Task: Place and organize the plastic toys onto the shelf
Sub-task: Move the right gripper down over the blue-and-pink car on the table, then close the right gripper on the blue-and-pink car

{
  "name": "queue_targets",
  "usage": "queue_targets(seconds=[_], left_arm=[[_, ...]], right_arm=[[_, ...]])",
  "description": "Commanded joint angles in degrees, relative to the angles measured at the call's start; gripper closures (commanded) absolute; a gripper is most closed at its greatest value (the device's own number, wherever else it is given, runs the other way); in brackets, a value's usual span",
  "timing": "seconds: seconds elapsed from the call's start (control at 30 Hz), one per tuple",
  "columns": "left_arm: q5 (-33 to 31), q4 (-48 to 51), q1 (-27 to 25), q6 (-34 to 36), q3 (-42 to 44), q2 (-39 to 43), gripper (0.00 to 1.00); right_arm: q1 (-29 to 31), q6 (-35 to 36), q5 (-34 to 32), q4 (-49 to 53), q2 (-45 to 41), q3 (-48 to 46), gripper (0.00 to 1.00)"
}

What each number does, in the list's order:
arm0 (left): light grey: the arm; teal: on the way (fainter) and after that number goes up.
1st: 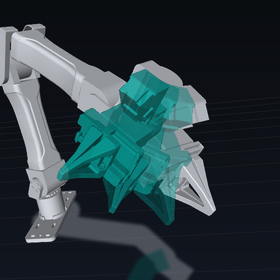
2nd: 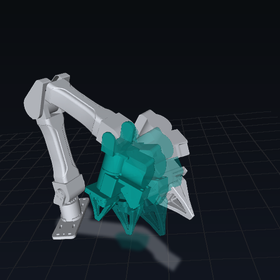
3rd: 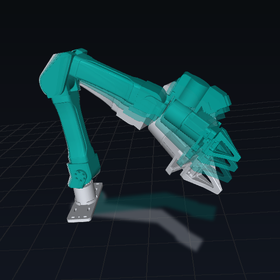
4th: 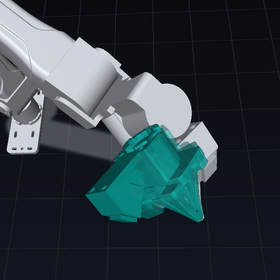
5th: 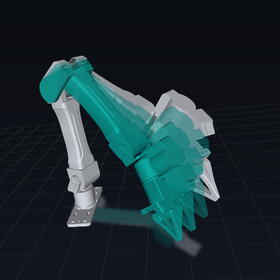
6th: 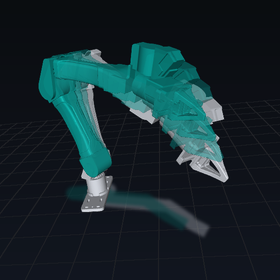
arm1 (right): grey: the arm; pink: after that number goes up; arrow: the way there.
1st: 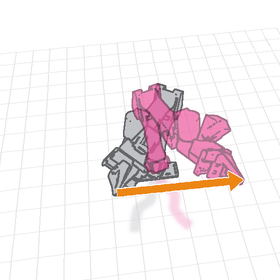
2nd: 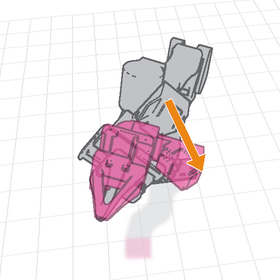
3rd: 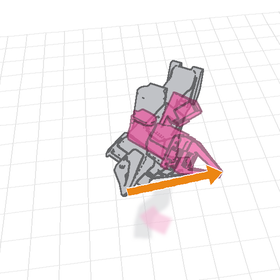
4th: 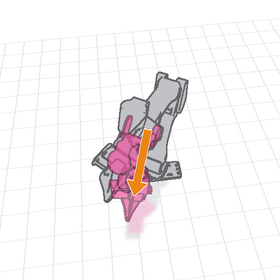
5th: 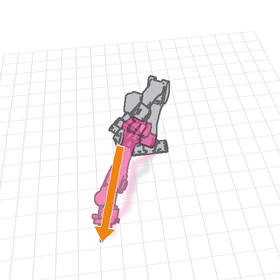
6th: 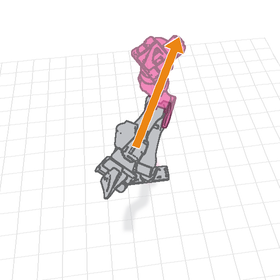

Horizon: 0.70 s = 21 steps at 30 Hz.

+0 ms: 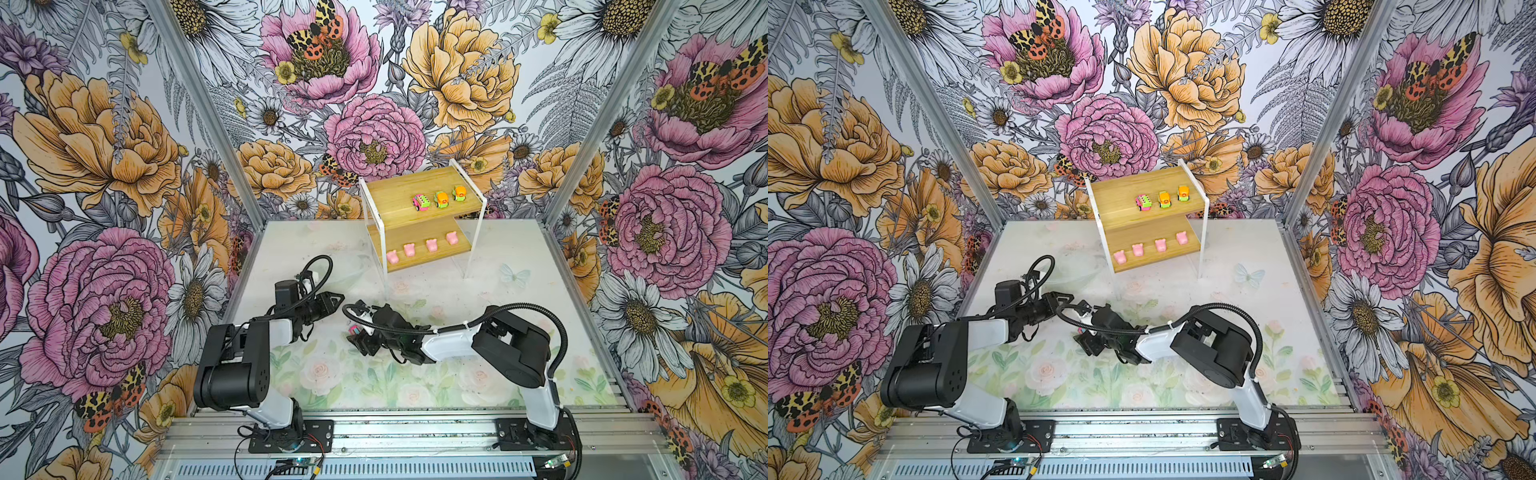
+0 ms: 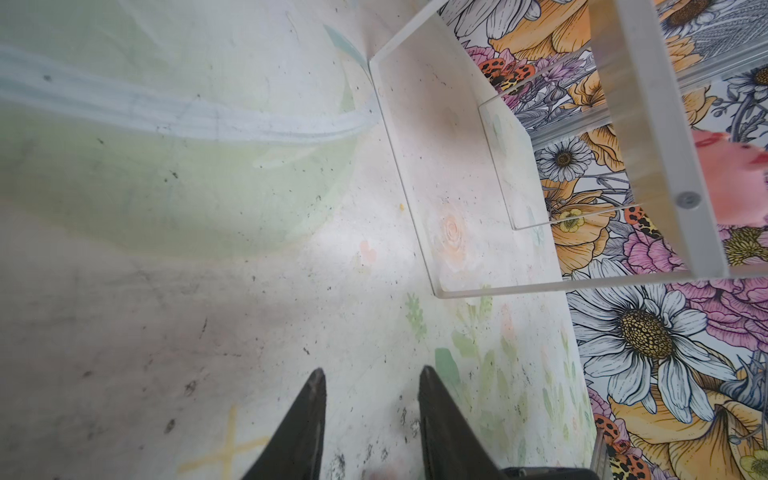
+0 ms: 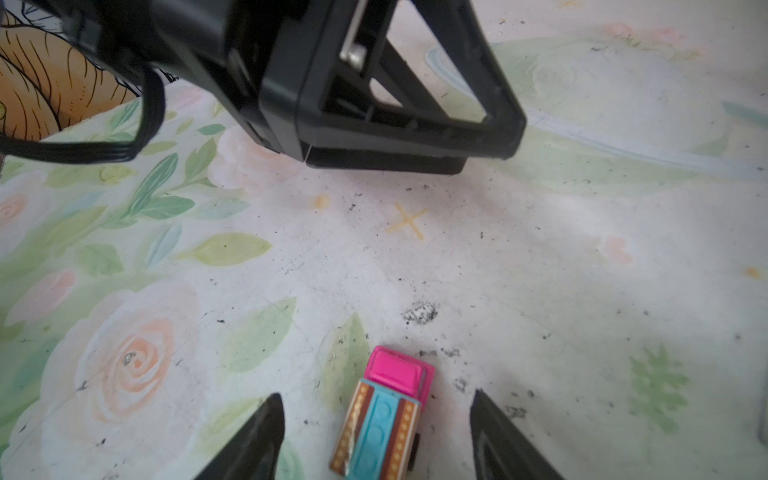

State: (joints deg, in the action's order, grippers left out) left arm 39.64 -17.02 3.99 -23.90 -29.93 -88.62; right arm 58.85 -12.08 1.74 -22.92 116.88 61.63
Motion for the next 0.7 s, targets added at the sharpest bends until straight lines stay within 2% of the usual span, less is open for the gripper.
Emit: queue_targets(seconds=[0.0,0.43,0.67], left_arm=[[0.8,-1.9,0.6,-0.1,0.4,-0.4,0.61],[0.8,-1.9,0.7,-0.2,0.3,-0.6,0.61],[0.9,-1.8,0.7,-0.2,0.4,-0.5,0.61]], right_arm=[[-0.6,-1.6,0.8,-0.2,1.6,1.4,0.31],[-0.7,-1.7,4.0,1.8,3.3,2.7,0.42],[-0.6,-1.6,4.7,3.0,3.4,3.5,0.56]])
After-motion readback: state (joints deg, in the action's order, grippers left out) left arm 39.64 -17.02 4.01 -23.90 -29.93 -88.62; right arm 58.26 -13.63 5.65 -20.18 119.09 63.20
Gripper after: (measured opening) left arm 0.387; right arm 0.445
